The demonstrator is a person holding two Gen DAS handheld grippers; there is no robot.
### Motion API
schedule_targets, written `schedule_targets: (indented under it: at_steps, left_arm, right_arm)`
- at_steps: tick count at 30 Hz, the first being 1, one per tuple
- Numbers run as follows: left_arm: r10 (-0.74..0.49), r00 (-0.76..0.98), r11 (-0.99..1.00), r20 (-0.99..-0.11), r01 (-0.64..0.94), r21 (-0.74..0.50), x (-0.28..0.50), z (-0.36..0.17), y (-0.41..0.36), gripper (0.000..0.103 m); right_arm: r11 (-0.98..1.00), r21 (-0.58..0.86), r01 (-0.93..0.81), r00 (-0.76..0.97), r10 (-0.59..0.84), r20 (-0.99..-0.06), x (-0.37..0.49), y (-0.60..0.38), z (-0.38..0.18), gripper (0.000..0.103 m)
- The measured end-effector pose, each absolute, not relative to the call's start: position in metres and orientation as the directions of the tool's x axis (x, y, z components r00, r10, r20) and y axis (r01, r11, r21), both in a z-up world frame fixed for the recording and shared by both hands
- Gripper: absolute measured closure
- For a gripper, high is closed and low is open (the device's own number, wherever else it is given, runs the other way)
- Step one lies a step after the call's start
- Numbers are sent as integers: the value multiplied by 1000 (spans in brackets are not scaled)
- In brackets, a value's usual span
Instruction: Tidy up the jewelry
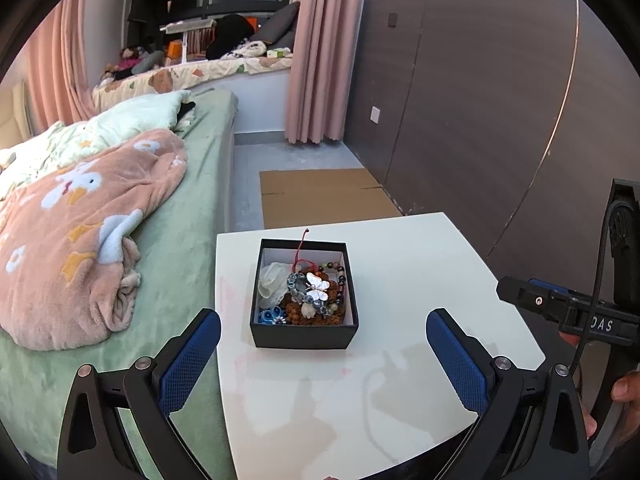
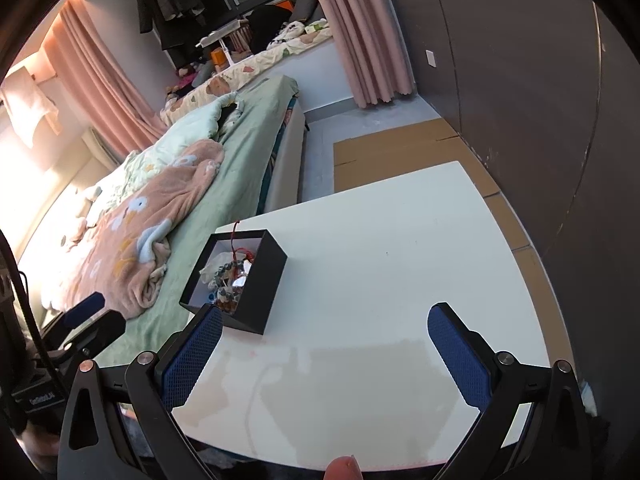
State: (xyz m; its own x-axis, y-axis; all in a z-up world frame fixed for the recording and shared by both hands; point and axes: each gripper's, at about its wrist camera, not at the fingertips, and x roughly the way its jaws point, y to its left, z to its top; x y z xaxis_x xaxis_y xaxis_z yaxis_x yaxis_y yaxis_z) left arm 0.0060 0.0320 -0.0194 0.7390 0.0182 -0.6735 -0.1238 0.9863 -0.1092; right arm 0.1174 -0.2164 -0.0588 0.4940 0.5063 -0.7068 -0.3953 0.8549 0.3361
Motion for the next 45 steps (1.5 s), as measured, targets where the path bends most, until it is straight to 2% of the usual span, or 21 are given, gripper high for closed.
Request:
schedule_targets:
  at_steps: [45]
  left_arm:
    - [18,759,982,-651,-135,-129,-6,-12,48,1]
  right_arm:
    - [864,342,-370,499,495,-711,117,-197,-64,0]
